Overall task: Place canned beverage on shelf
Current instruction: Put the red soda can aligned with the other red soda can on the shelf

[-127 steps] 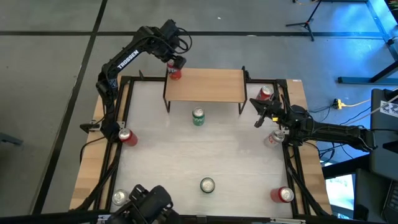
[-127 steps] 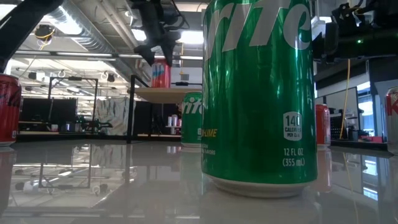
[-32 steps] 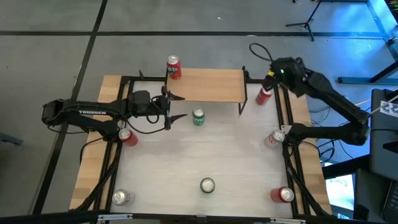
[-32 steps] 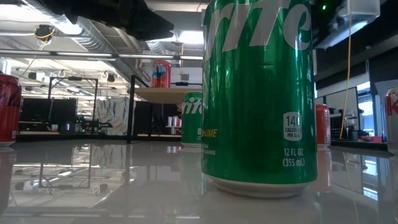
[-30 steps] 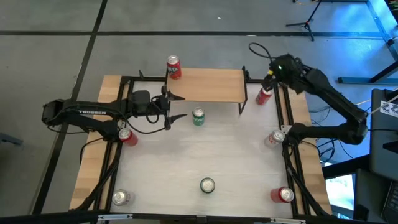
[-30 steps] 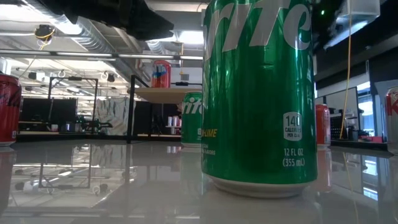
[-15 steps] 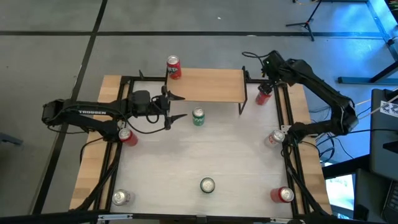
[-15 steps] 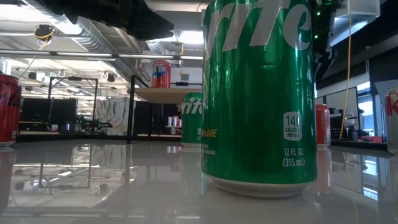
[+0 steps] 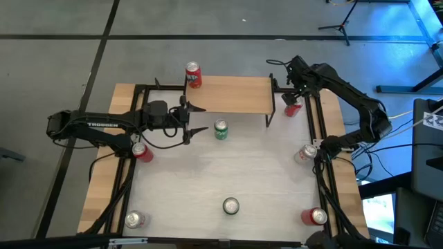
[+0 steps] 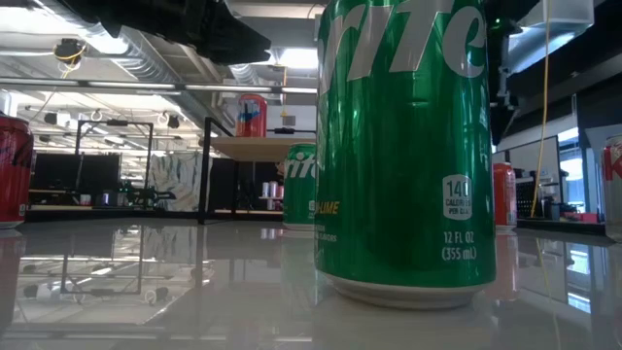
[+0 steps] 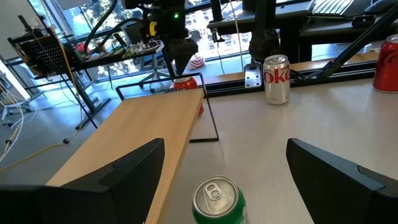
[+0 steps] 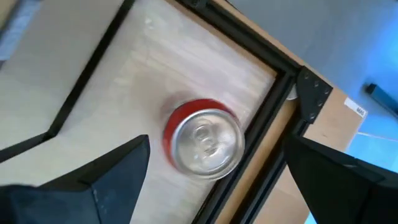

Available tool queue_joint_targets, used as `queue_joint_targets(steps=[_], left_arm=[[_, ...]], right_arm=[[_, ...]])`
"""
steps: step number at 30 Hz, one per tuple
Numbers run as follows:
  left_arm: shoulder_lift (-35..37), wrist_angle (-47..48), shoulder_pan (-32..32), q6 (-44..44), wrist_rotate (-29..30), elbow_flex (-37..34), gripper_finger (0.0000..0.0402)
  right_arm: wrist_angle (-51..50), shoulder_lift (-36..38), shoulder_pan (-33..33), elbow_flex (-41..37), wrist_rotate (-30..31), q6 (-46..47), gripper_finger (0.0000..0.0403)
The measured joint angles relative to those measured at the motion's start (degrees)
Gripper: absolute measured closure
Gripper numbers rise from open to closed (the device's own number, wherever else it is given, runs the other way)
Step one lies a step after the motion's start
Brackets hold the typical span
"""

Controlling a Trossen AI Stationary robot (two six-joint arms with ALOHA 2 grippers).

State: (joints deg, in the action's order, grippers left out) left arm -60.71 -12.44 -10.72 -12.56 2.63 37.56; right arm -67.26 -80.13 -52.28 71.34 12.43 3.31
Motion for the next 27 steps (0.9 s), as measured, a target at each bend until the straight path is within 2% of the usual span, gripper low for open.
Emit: queue_joint_targets(steps=[8,27], left_arm=[[0.0,0.19,0.0,0.11,0.0,0.0,0.0074],[-0.02,-0.27,0.0,-0.07,0.02,0.0,0.0074]], right_arm=[[3.15,-0.29,-3.31,-4.97,-2.59,0.77,0.0036],[9.13,-2.59,-3.25,-10.36,-3.51,3.77,0.0036]])
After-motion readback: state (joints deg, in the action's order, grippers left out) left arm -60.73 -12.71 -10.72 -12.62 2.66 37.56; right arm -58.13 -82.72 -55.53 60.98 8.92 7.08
